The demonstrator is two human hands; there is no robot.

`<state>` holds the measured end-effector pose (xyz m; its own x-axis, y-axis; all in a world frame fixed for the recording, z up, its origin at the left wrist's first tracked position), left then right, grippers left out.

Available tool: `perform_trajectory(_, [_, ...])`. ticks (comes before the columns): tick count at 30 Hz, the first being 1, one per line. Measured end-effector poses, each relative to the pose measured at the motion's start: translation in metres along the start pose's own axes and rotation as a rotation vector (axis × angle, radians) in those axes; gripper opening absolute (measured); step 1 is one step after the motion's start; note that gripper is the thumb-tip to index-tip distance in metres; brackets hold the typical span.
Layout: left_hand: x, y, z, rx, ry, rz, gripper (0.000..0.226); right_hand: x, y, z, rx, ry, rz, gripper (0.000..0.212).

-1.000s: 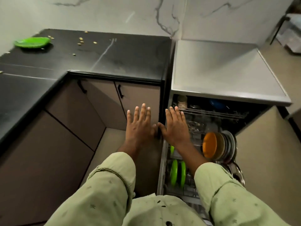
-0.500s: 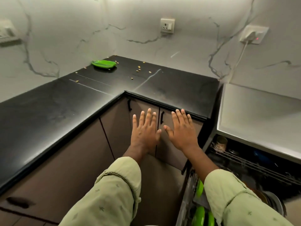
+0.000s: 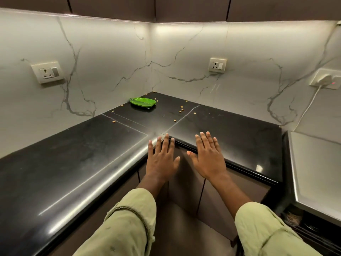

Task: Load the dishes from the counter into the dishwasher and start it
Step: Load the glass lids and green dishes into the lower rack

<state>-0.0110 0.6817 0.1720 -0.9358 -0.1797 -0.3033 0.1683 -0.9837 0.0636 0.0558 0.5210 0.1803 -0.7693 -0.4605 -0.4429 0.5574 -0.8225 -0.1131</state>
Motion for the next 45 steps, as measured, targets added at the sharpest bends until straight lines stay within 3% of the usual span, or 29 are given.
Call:
perform_trajectory(15, [-0.101,-0.076,-0.047,-0.047,-0.026,0.068,0.075,-0.13,-0.01,-0.087,-0.098,-0.035,0.044,0.071])
perform_trajectory(30, [-0.267,-0.115,-0.088,-0.142,-0.226,0.244,0.072,-0.311,0.023,-0.194,-0.222,-0.129,0.199,0.069])
perform_trajectory(45, [-0.394,-0.235,-0.168,0.005,-0.405,0.343,0.085,-0.466,-0.011,-0.291,-0.074,-0.325,0.331,0.071])
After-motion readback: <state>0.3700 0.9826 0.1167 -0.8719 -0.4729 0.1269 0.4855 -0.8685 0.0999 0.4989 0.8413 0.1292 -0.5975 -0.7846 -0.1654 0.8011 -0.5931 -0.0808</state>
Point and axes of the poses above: each hand's wrist, its own x-axis away from the middle knuckle, its own z-axis out of the back of the hand, y = z × x, the point moved 1 cm from there along -x, towards the middle knuckle, and after that the axes turned 1 degree about y, right-handed, at the moved point
